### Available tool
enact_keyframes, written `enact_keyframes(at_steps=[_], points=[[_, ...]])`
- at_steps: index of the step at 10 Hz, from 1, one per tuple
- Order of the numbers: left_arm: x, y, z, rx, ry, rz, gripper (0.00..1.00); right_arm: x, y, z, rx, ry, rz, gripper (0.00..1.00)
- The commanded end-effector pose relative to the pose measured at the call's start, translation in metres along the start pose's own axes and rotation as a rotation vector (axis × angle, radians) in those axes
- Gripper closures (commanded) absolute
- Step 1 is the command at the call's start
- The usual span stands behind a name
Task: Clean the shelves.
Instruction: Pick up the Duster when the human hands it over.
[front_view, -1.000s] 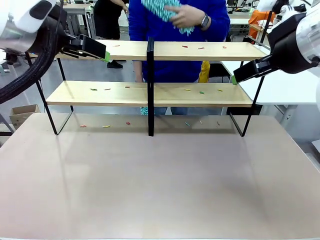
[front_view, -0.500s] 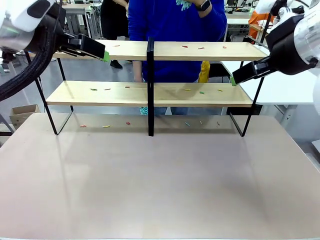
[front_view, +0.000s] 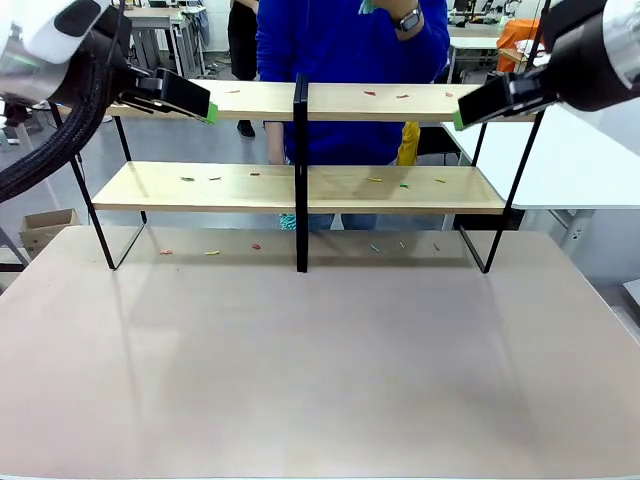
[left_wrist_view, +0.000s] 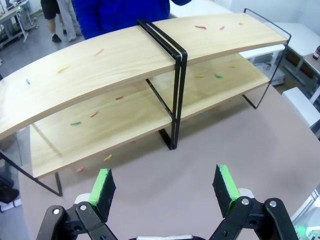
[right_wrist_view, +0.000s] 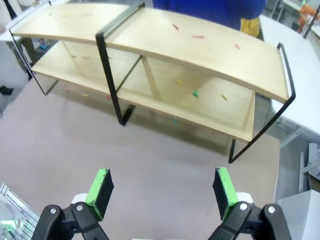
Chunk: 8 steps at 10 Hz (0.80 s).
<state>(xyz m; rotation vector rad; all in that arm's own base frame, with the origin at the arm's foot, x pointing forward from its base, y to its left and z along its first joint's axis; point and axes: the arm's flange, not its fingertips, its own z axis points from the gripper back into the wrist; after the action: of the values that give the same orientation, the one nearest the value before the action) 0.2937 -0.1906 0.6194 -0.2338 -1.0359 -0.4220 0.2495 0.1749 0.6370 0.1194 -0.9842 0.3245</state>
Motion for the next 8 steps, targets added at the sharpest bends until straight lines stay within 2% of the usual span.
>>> enact_keyframes(at_steps=[1, 8], points=[[0.0000, -0.0005, 0.0002, -0.002, -0.003, -0.001, 0.00, -0.0032, 0.0094, 0.0111, -0.015, -0.026, -0.057, 0.00], [0.0000, -0.0005, 0.0002, -0.002, -0.003, -0.001, 0.00, -0.0029, 0.0135, 0.0167, -0.017, -0.030, -0.109, 0.00]])
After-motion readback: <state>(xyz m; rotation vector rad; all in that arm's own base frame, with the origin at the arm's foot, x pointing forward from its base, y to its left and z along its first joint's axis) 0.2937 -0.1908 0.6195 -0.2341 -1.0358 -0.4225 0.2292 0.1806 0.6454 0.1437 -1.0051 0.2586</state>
